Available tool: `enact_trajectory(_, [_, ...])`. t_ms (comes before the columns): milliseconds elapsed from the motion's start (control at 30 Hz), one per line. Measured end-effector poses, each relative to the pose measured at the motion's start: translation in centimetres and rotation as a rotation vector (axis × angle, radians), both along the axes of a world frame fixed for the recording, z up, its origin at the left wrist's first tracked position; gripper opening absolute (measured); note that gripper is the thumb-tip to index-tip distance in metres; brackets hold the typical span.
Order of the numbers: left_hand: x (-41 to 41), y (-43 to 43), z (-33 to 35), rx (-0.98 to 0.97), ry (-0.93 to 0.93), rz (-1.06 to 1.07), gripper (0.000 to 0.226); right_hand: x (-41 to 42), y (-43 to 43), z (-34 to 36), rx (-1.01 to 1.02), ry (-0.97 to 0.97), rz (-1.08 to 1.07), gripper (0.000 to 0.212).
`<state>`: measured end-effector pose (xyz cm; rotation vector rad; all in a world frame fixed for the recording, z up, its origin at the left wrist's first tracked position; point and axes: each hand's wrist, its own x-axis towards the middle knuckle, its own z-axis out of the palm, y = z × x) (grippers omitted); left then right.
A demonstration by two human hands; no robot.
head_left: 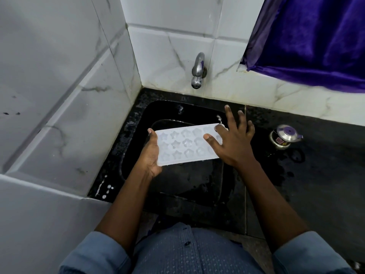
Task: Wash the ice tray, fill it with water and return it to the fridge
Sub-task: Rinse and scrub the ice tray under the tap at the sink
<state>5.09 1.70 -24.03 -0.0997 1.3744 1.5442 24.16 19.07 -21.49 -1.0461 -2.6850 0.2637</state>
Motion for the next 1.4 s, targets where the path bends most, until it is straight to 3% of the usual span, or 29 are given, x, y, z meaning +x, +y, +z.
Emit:
enact_trajectory(200, [0.2, 0.3, 0.6, -0.019, -0.006, 0.003, 0.091, -0.6, 1.0, 0.0, 0.124, 0.038, 0.044, 0.066])
enact_trajectory(433, [-0.1, 1.3, 1.2, -0.02, 0.038, 0.02, 0.089, -1.3, 1.9, -0.3, -0.032, -0.002, 0.002, 0.056])
enact_trajectory(600, [-0.7, 1.4, 1.2, -0.043, 0.053, 0.03, 0.094, -1.7, 1.0, -0.2, 0.054, 0.103, 0.051, 0.058])
enact_trajectory(867, [-0.7, 1.5, 1.6, -0.013, 0.029, 0.044, 0.091, -3.2, 0.8, 0.1, -0.016, -0.078, 0.106, 0.066])
enact_trajectory(1400, [-0.7, 1.2, 1.1, -0.015, 0.009, 0.068, 0.092, -3.5, 0.3, 0.6, -0.039, -0.057, 0.099, 0.061])
